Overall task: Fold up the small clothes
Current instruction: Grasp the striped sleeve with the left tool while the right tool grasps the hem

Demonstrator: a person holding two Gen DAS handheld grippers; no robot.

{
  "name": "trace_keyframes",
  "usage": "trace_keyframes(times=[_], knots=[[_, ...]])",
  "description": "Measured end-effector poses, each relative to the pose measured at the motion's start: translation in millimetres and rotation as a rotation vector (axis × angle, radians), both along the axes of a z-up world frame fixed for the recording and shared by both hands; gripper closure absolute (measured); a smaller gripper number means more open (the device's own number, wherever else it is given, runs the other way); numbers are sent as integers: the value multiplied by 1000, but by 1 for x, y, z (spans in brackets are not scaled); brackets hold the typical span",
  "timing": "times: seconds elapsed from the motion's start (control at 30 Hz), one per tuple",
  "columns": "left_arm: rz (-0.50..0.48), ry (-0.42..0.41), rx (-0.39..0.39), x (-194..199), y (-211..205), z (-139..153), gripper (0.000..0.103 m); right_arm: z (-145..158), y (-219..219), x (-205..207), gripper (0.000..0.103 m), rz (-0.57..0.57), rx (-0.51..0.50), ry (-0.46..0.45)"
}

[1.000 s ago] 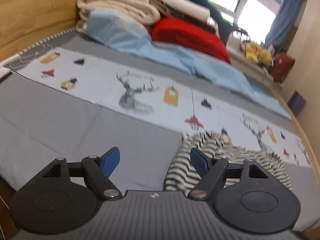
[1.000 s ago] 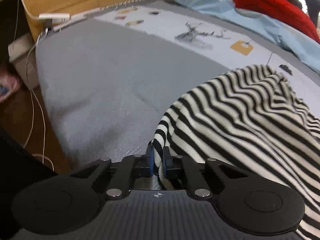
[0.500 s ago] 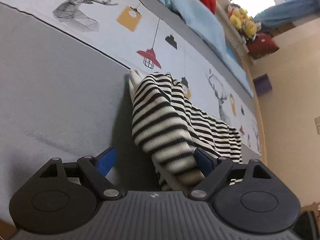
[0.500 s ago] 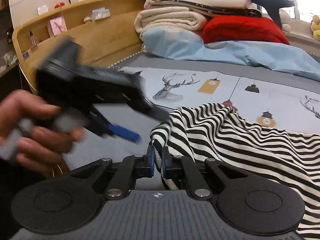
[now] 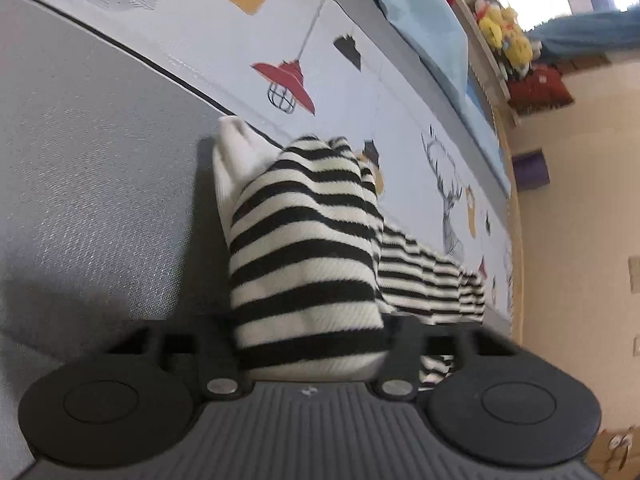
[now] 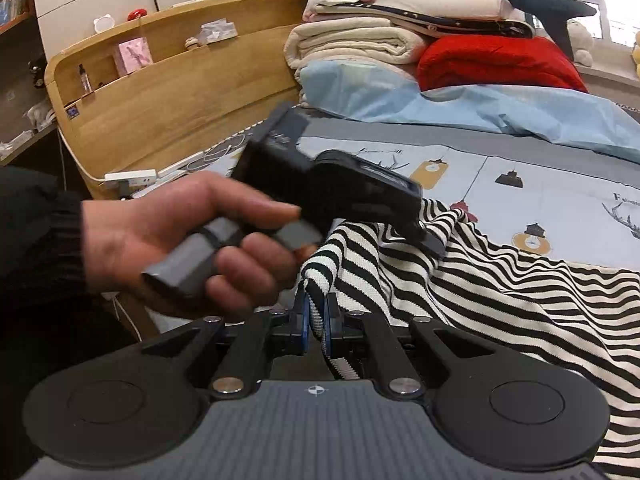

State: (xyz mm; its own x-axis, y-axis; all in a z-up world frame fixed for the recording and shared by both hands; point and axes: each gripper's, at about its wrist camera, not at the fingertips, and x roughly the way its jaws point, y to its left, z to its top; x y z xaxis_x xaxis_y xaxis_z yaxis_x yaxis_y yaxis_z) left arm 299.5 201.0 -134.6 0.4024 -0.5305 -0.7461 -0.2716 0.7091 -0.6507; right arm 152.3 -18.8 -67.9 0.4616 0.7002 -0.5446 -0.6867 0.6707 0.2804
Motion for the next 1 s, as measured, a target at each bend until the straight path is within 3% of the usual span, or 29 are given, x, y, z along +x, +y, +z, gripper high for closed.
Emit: trace_keyframes(times=[0.03, 0.13, 0.23, 0.37, 0.5, 0.6, 0.8, 1.0], knots=[[-21, -6, 28, 0, -2, 0, 84, 0, 1, -1, 96, 5, -2, 2], [-34, -47, 66, -8, 6, 8, 91, -1, 4, 1, 96, 24, -2, 14], [0, -101, 59, -21, 26, 28, 91, -2, 15, 0, 96, 64, 32, 32], [46, -189, 99, -54, 55, 62, 91, 2, 38, -8, 96, 145, 148, 50], [116, -168, 132, -76, 84, 71, 91, 7, 49, -10, 96, 169, 283, 88], [108, -147, 165, -78, 84, 74, 91, 6, 50, -9, 96, 155, 315, 118], [56, -233, 144, -55, 33, 98, 91, 10, 17, -8, 96, 82, 329, 108], [-38, -301, 126, -21, -62, 114, 91, 20, -66, -6, 96, -74, 360, 75]])
